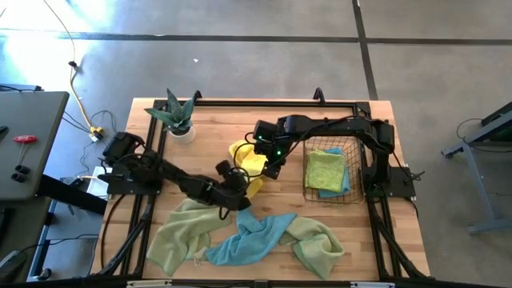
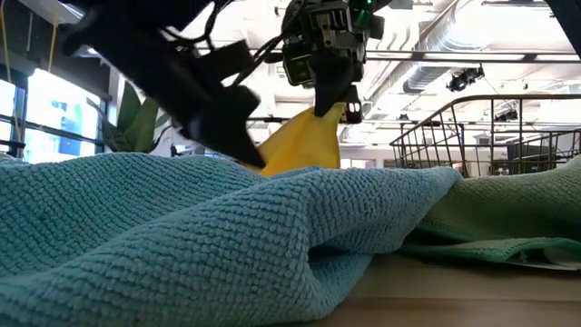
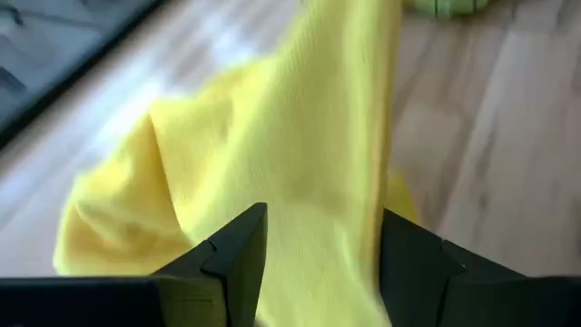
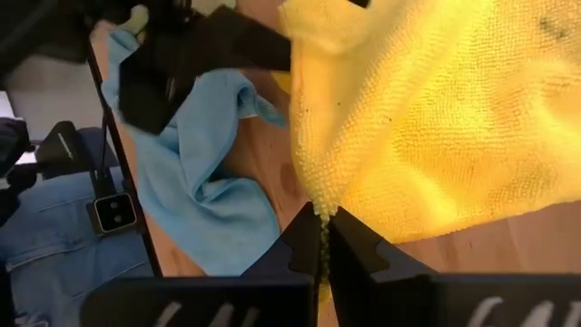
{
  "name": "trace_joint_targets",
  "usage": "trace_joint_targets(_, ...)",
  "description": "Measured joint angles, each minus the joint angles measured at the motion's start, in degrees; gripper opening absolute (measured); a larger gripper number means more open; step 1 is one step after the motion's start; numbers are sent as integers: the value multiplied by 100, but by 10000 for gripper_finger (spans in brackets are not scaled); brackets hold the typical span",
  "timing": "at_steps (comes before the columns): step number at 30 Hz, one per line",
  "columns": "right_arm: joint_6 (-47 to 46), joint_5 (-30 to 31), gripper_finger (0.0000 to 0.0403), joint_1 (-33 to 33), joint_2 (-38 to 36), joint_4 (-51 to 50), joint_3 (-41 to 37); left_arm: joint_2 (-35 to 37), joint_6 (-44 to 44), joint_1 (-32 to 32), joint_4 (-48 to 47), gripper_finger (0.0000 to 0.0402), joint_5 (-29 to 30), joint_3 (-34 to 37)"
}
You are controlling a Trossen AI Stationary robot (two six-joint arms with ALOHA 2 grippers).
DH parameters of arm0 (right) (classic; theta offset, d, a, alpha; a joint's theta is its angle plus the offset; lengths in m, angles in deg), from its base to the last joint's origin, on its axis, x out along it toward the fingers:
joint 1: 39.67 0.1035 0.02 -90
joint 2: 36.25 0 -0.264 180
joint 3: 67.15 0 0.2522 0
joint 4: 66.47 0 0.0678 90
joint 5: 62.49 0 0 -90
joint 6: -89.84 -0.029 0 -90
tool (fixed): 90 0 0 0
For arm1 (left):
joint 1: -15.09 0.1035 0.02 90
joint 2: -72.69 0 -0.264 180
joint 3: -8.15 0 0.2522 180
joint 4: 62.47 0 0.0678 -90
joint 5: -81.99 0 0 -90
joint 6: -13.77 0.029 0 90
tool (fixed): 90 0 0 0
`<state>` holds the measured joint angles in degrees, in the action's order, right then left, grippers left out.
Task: Fold microfiber towels
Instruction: Fold the yellow microfiber cloth
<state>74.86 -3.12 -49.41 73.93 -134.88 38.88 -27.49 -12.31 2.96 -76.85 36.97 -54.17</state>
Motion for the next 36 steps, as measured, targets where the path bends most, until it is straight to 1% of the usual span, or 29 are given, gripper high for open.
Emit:
trace_joint_targets(7, 46, -290, 0, -2, 1, 4, 0, 0, -1119, -214, -1388, 172, -241, 1)
trace_joint_targets(10, 71, -318, 0, -2, -1, 2, 0, 0, -1524, -309, -1804, 172, -531, 2)
trace_joint_targets(13, 109, -430, 0, -12, 1, 4, 0, 0, -1926, -396, -2096, 172, -659, 2)
trace_joint_targets(16, 198, -570, 0, -27, 1, -49, 53, 0, -2338, -451, -2199, 172, -792, 2)
trace_joint_targets(19, 274, -560, 0, -39, -1, -38, 238, 0, -2690, -450, -2173, 172, -1108, 2)
trace_joint_targets(23, 361, -441, 0, -52, -3, -70, 533, 0, -2840, -442, -1938, 165, -1467, 2)
trace_joint_targets(25, 476, -358, 0, -50, -5, -137, 662, 0, -2840, -442, -1799, 147, -1578, 2)
trace_joint_targets(27, 597, -130, 0, -50, -5, -319, 764, 0, -2842, -444, -1705, 117, -1650, 2)
trace_joint_targets(31, 789, 442, 0, -50, -5, -662, 817, 0, -2856, -445, -1576, 29, -1817, -1)
trace_joint_targets(32, 834, 555, 0, -50, -5, -715, 817, 0, -2890, -445, -1612, 15, -1865, -27)
trace_joint_targets(33, 881, 670, 0, -50, -5, -766, 817, 0, -2918, -445, -1659, 9, -1910, -66)
trace_joint_targets(36, 1001, 955, 0, -50, -5, -849, 817, 75, -2785, -438, -1929, 13, -2051, -294)
